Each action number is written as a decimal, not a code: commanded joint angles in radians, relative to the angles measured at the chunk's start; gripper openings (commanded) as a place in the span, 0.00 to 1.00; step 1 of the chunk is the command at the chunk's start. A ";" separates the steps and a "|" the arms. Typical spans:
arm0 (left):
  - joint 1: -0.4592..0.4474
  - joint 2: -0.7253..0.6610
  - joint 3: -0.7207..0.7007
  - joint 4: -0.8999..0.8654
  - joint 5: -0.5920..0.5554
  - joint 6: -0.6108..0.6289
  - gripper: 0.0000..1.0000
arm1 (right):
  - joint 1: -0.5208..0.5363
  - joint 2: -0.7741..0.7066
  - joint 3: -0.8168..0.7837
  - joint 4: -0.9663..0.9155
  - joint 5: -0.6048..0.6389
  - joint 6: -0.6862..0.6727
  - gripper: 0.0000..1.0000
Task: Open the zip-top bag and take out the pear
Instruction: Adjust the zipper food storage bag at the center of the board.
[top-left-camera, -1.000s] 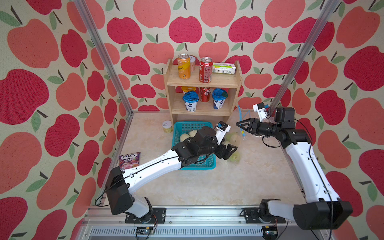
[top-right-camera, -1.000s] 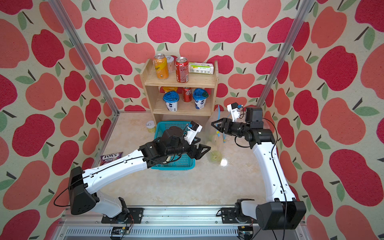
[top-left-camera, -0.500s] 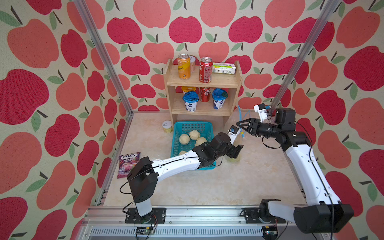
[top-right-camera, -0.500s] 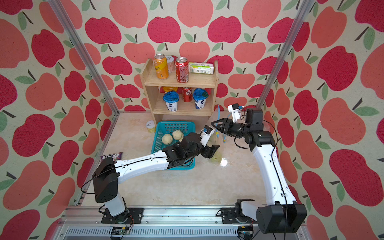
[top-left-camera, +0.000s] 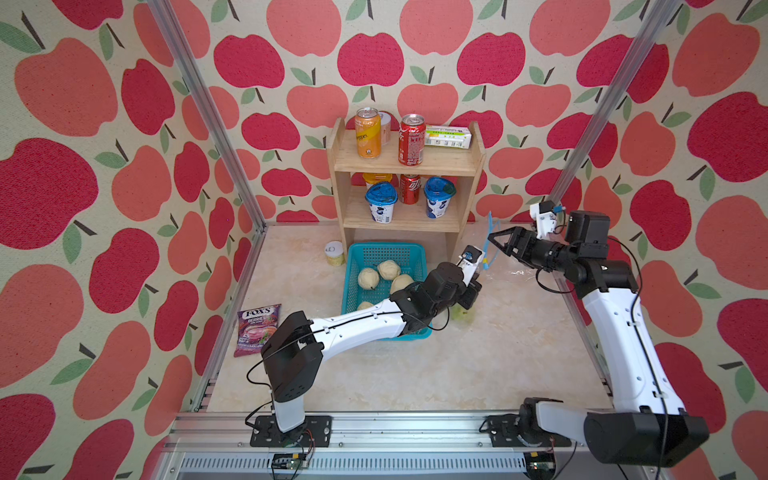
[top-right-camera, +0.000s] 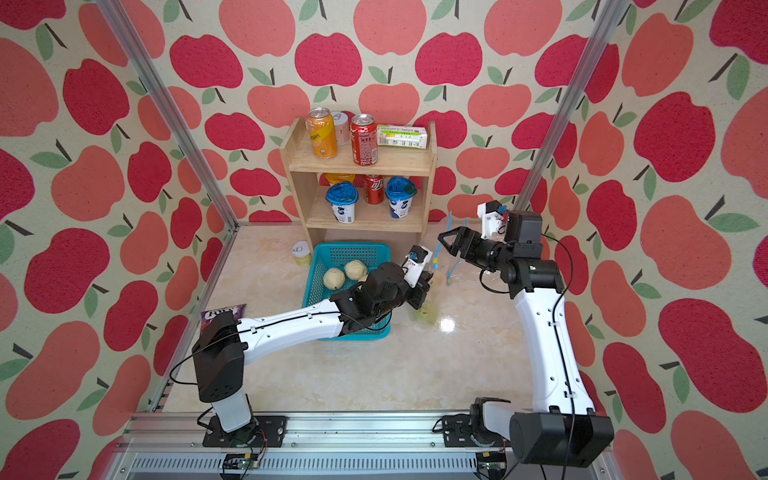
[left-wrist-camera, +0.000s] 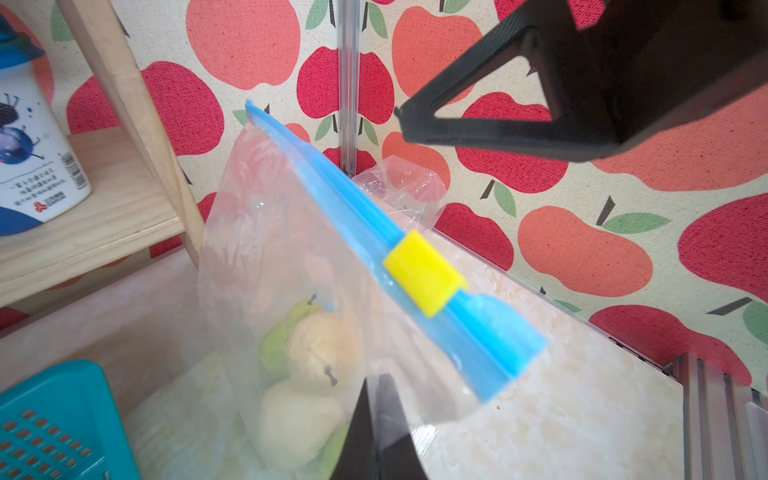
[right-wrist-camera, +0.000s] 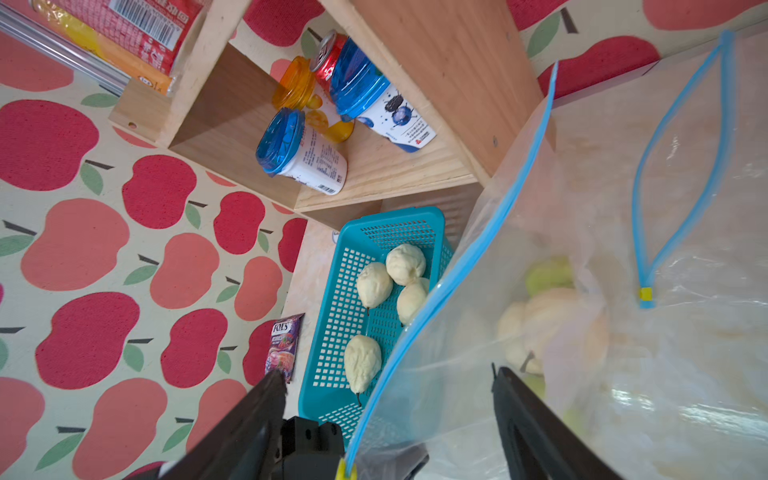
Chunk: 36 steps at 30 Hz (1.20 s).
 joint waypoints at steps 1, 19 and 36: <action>0.016 -0.073 -0.006 -0.017 -0.011 0.030 0.00 | -0.017 0.036 0.046 -0.076 0.155 -0.049 0.80; 0.096 -0.165 -0.119 -0.039 0.097 0.048 0.00 | -0.076 0.295 0.161 0.021 -0.048 0.257 0.69; 0.098 -0.218 -0.186 -0.028 0.088 0.050 0.00 | -0.029 0.460 0.260 0.076 -0.068 0.382 0.57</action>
